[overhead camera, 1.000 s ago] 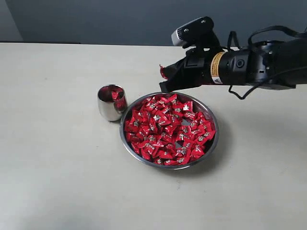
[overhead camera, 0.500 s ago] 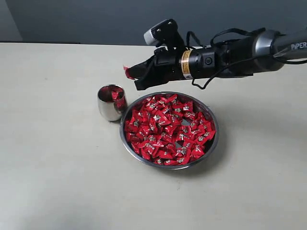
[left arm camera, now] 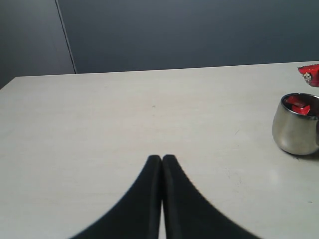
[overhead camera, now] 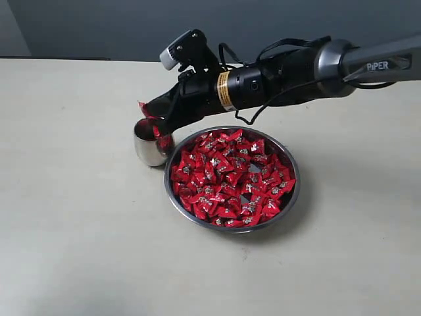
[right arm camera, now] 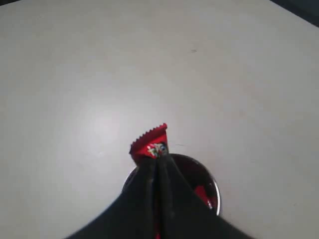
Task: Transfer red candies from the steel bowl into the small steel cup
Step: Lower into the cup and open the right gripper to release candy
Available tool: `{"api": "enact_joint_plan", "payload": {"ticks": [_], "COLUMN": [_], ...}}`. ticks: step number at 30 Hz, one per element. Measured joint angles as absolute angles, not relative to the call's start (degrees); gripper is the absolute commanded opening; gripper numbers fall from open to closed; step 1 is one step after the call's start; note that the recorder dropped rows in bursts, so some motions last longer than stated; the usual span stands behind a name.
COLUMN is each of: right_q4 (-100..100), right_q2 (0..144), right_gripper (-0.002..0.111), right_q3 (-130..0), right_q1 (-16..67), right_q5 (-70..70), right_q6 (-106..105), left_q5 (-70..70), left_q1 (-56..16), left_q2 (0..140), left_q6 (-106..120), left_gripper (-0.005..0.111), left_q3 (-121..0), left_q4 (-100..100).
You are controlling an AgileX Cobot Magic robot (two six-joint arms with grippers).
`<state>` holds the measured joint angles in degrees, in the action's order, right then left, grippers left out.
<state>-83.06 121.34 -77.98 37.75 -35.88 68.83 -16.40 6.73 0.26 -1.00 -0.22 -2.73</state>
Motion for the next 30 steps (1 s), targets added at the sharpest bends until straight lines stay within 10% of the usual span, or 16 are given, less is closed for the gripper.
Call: {"api": "enact_joint_plan", "payload": {"ticks": [14, 19, 30], "right_q4": [-83.8, -83.8, -83.7], "right_q2": [125.1, 125.1, 125.1], "right_gripper": [0.000, 0.037, 0.035], "right_q3": [-79.3, -79.3, -79.3], "right_q1": [37.7, 37.7, 37.8], "right_q5": [-35.3, -35.2, -32.9], "right_q6": [70.4, 70.5, 70.5], "left_q5": [-16.4, -16.4, -16.4], "left_q1": [6.7, 6.7, 6.7], "left_q2": [0.3, 0.3, 0.3], "left_q6": [-1.0, -1.0, -1.0], "left_gripper": [0.000, 0.000, 0.000], "left_q3": [-0.2, -0.2, -0.2], "left_q4": [-2.7, -2.7, -2.7]}}
